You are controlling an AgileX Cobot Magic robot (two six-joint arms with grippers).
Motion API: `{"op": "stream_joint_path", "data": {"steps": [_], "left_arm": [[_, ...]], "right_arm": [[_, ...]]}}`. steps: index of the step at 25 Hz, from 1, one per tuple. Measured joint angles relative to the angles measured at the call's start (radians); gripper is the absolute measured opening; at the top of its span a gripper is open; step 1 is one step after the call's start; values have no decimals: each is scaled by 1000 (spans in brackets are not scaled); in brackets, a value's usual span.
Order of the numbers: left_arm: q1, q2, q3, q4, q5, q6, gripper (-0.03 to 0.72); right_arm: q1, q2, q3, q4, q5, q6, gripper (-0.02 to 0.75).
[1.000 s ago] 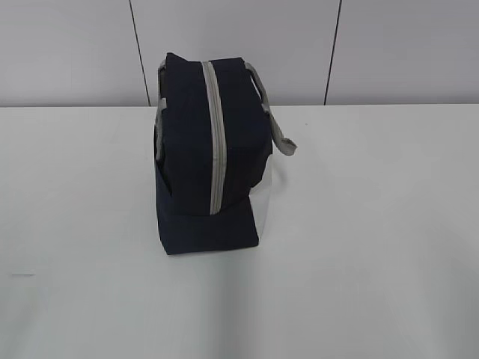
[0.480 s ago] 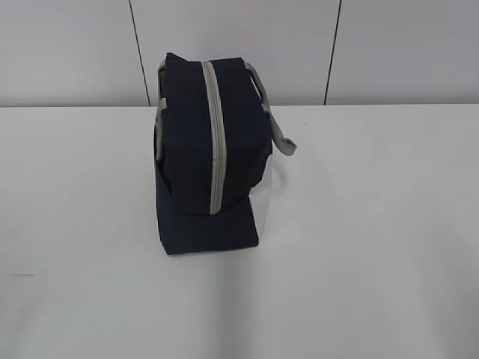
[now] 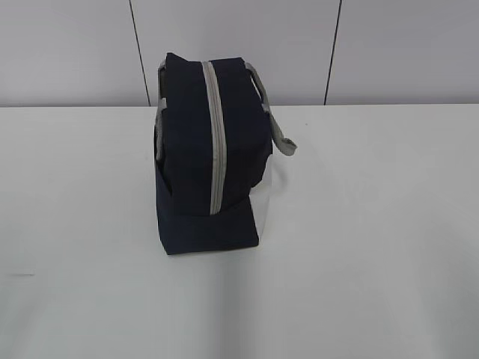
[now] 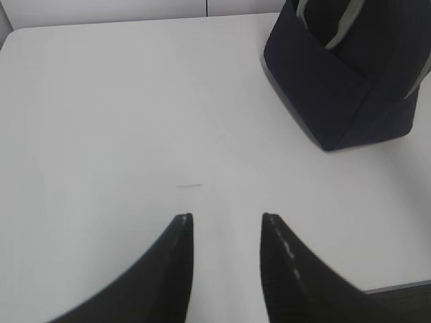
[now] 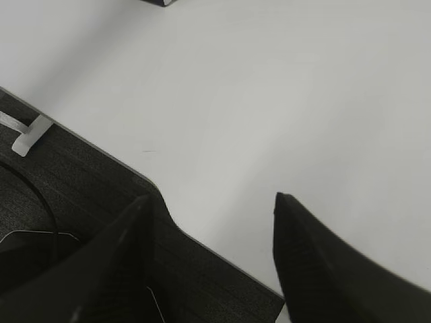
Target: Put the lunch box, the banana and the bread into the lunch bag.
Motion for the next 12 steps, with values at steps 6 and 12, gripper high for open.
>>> {"op": "stream_joint_path", "data": {"steps": [6,12], "left_arm": [[0,0,0,0,0,0,237],[0,0,0,0,0,0,237]], "right_arm": [[0,0,0,0,0,0,440],[-124,0,0,2,0,0,440]]}}
